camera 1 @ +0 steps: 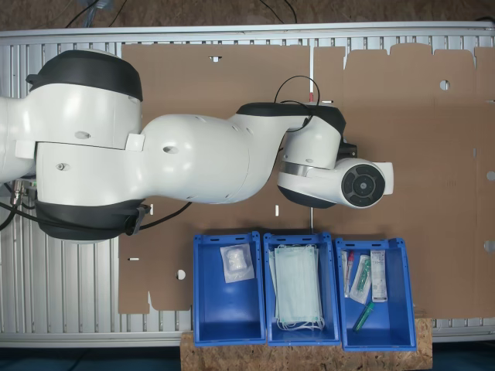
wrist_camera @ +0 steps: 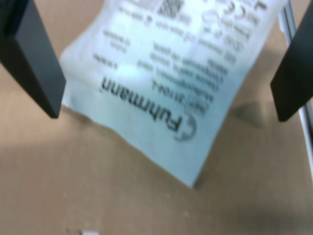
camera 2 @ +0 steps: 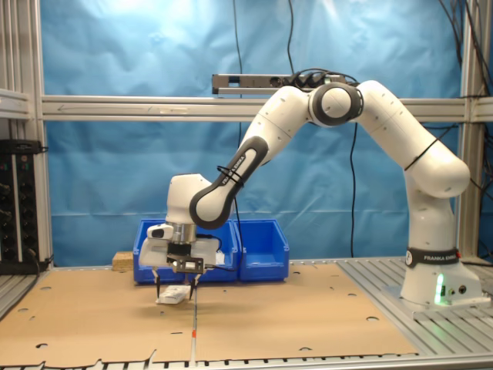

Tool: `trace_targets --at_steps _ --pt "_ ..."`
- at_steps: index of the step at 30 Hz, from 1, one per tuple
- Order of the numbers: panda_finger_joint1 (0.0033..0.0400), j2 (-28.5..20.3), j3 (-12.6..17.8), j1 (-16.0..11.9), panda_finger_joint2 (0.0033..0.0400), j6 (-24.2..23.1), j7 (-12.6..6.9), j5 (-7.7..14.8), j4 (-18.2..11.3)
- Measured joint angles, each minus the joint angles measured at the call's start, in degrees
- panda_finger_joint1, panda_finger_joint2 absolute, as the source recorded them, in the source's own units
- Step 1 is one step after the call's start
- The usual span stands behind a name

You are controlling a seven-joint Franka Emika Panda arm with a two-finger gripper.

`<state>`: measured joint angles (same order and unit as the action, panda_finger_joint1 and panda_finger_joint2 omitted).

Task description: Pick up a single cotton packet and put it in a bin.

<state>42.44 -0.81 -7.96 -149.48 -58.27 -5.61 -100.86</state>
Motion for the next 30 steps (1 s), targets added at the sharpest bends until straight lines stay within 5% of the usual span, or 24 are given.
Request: trace_targets --at_steps 14,30 --pt "0.04 0.1 0.2 -0.8 0.04 -0.1 -0.1 0.0 0.5" --pt "0.04 3.0 0.3 -1.8 0.04 2.4 -0.14 0.0 4.9"
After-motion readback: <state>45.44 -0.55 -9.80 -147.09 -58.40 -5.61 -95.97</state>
